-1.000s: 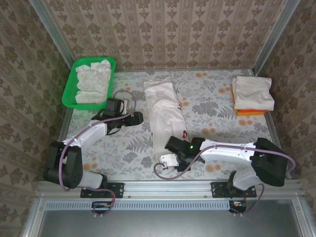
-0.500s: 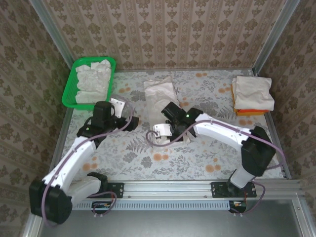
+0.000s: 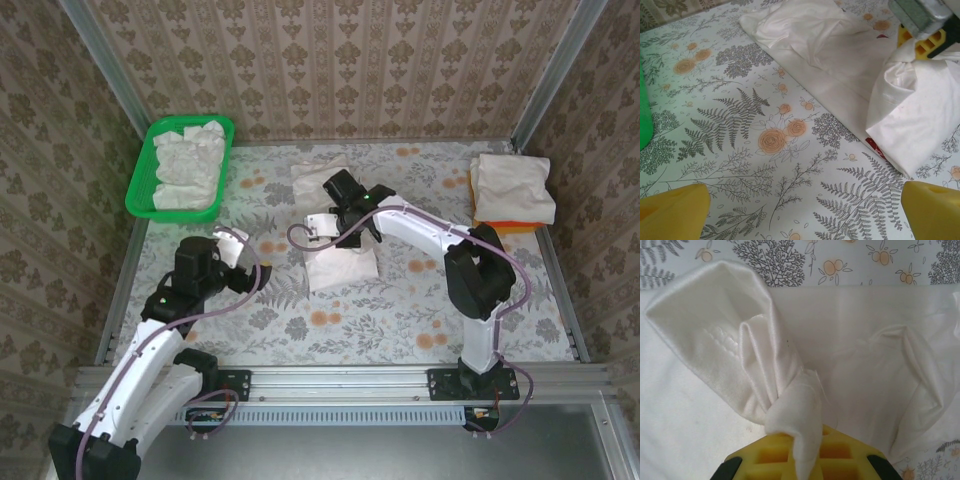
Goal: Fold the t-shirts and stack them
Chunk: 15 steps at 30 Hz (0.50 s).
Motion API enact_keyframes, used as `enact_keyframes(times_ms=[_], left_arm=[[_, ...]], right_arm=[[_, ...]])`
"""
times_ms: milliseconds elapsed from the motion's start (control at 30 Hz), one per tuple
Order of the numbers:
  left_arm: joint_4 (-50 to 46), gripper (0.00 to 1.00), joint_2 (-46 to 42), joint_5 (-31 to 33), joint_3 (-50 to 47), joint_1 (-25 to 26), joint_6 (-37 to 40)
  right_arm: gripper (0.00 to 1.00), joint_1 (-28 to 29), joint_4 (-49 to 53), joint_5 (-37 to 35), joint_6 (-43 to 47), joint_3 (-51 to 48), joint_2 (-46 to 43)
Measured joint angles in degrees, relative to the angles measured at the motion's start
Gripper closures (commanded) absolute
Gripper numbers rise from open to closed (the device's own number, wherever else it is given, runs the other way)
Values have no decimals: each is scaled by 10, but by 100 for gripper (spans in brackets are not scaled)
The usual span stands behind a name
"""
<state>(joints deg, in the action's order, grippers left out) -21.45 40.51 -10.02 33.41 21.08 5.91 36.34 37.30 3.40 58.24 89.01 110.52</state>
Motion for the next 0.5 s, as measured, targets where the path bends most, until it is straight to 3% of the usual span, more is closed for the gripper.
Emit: enact_keyframes(times_ms=[500], left_arm=[[22, 0, 32, -5, -8, 0, 3]], right_arm=[[99, -12, -49, -1, 6, 49, 75]])
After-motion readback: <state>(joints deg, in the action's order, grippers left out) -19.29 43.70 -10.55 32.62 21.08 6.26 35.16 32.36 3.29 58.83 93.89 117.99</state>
